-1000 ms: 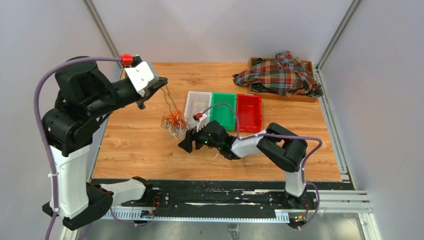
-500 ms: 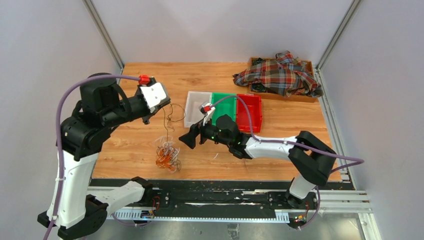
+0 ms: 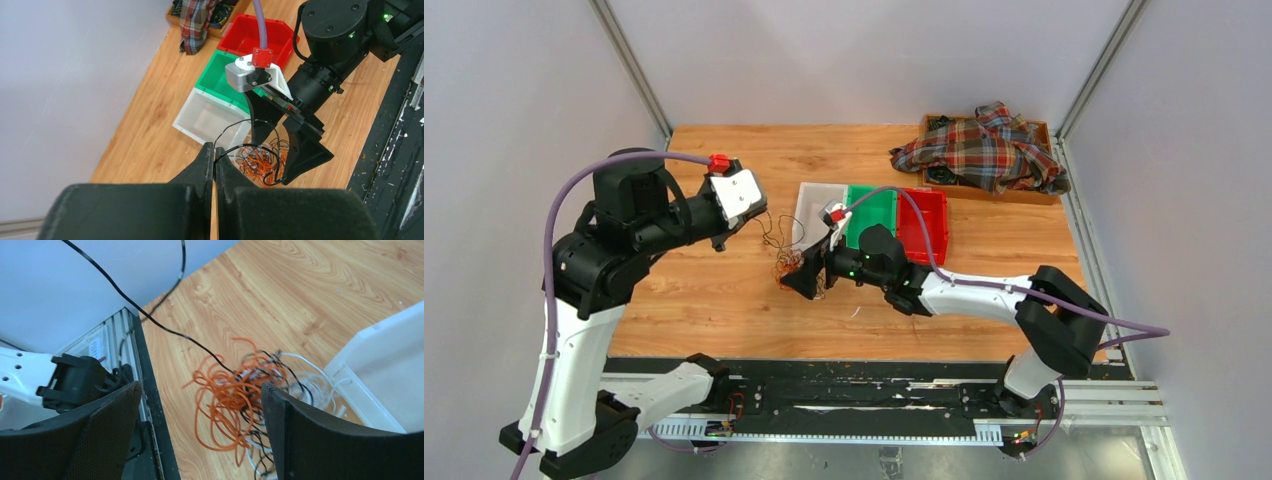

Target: Untangle the cables

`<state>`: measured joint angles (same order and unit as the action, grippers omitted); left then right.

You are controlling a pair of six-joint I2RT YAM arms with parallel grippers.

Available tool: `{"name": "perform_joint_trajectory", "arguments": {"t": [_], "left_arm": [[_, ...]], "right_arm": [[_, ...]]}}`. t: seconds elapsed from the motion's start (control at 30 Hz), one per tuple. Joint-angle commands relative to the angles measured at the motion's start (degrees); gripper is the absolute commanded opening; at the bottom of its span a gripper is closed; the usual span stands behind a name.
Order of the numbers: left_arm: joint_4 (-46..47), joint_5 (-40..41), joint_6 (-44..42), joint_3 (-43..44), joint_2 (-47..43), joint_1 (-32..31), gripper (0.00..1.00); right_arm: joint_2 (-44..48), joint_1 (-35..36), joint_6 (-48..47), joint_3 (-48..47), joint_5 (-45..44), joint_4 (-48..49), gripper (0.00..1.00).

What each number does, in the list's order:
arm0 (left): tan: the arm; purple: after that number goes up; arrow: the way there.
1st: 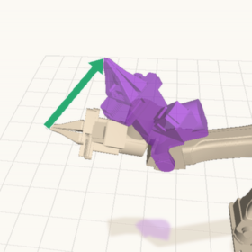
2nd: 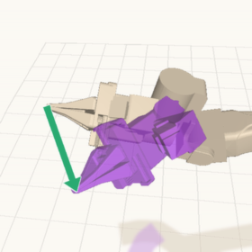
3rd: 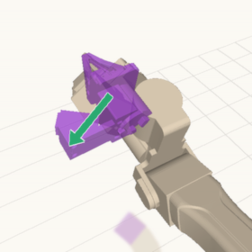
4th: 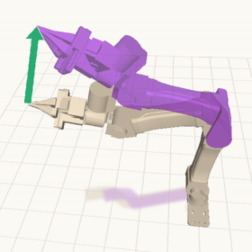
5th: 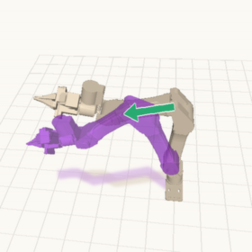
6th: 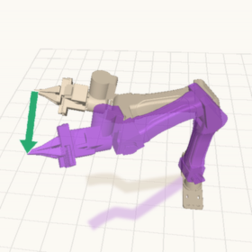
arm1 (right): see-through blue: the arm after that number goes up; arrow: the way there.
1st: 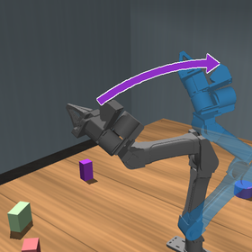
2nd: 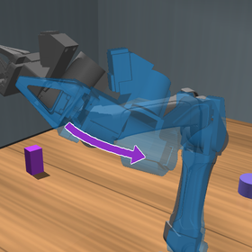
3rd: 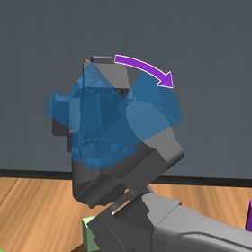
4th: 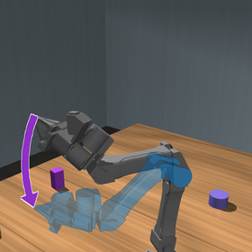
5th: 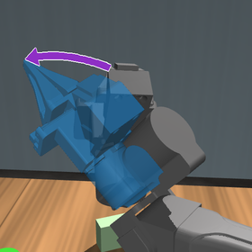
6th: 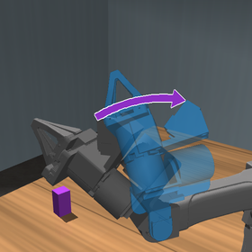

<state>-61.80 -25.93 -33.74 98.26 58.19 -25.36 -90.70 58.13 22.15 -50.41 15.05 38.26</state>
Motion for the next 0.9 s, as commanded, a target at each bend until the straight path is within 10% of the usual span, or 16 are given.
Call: {"name": "perform_joint_trajectory", "arguments": {"t": [0.0,0.47,0.87], "left_arm": [[1.9,-1.3,0.3,-0.1,-0.5,-0.4,0.0],[1.9,-2.6,1.5,0.8,0.8,-0.4,0.0],[1.9,-3.3,2.8,3.6,1.1,-0.4,0.01]], "right_arm": [[0.7,0.8,0.8,-3.5,3.0,1.2,0.88],[-8.0,1.5,5.8,-14.0,6.2,2.3,0.58],[-13.6,2.8,7.6,-17.7,5.5,3.4,0.51]]}}
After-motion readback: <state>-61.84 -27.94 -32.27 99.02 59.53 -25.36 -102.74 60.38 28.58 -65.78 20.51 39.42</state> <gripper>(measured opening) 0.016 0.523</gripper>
